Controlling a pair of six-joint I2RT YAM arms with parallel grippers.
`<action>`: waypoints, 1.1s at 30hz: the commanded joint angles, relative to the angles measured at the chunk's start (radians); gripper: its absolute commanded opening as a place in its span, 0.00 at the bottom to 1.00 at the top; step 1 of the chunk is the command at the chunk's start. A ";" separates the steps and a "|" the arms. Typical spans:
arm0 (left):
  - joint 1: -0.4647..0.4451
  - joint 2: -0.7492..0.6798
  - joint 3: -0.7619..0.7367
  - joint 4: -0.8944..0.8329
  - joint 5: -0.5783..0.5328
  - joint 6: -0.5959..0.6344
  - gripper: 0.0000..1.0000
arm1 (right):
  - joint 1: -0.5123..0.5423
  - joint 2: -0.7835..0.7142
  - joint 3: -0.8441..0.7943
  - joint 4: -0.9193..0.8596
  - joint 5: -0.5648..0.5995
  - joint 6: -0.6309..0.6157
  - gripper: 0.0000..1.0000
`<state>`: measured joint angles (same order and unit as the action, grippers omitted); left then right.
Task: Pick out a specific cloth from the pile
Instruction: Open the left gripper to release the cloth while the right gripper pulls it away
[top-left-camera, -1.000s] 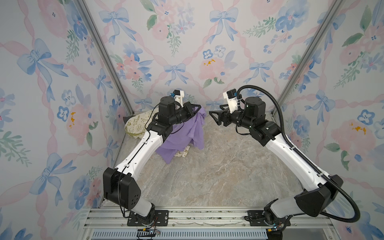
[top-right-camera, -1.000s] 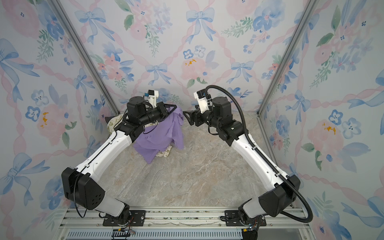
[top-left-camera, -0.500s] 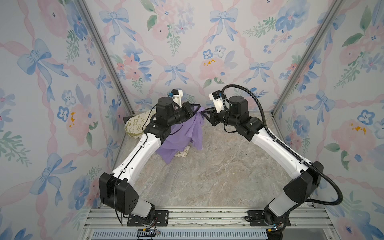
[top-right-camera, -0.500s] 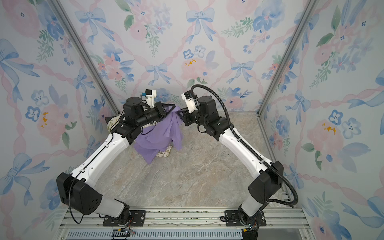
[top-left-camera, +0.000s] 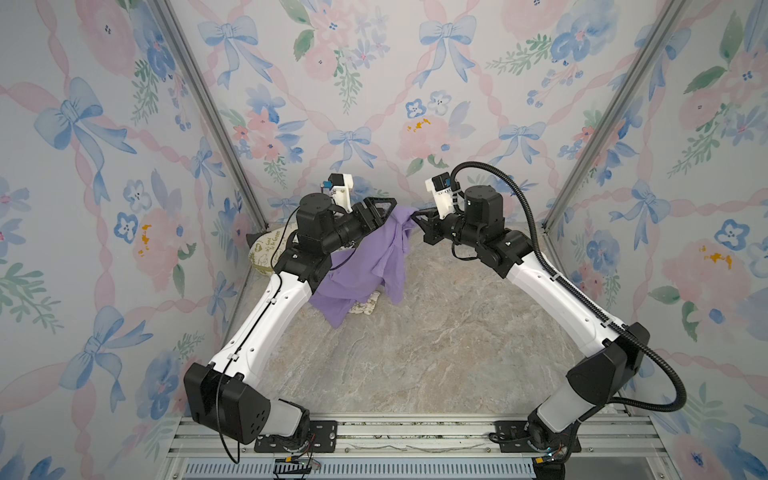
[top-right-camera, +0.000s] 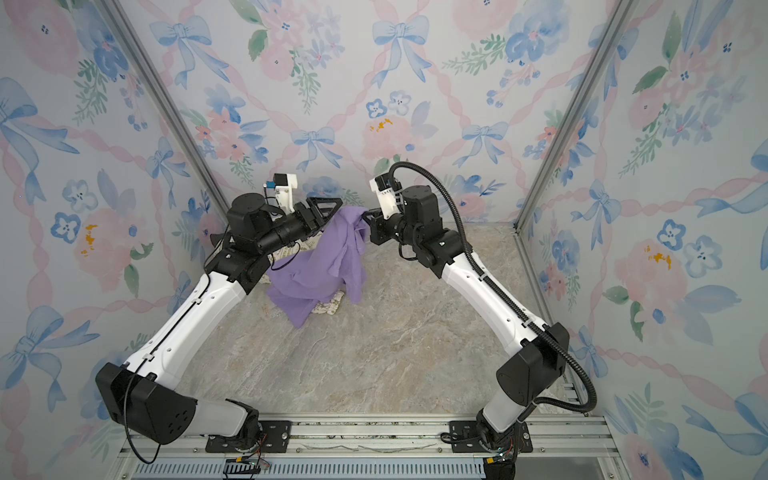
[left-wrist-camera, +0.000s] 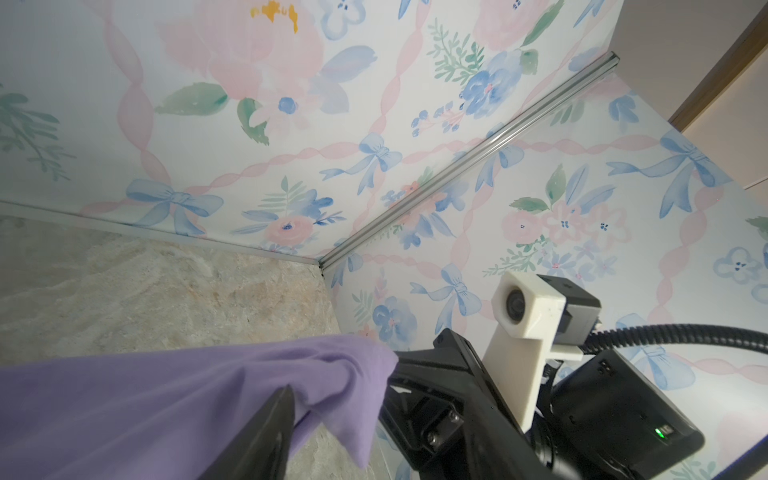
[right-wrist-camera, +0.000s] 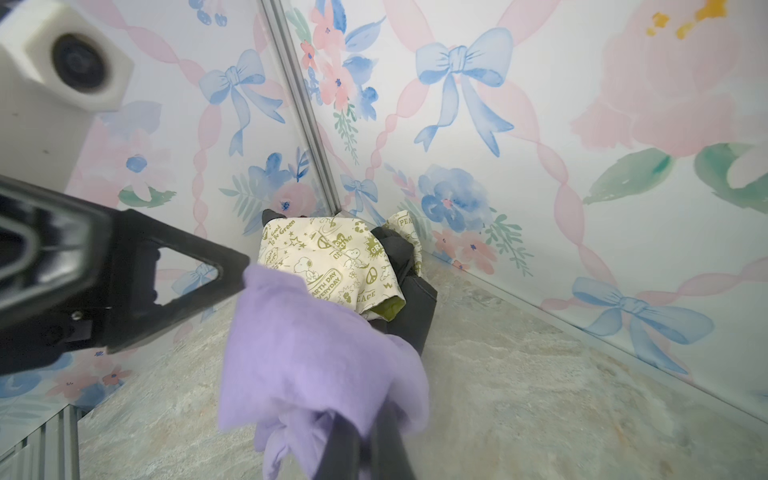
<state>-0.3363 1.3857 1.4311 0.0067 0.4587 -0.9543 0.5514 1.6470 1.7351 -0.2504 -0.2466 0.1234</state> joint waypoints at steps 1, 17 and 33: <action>0.018 -0.041 -0.021 0.029 -0.025 0.040 0.75 | -0.062 -0.081 0.062 0.046 0.023 0.029 0.00; 0.021 -0.012 0.013 0.031 -0.032 0.084 0.98 | -0.425 -0.111 0.247 0.068 0.016 0.126 0.00; 0.077 -0.095 -0.062 0.031 -0.028 0.117 0.98 | -0.483 0.071 0.405 0.026 -0.017 0.163 0.00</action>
<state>-0.2771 1.3293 1.3884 0.0246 0.4263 -0.8635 0.0727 1.6974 2.0933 -0.2356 -0.2401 0.2745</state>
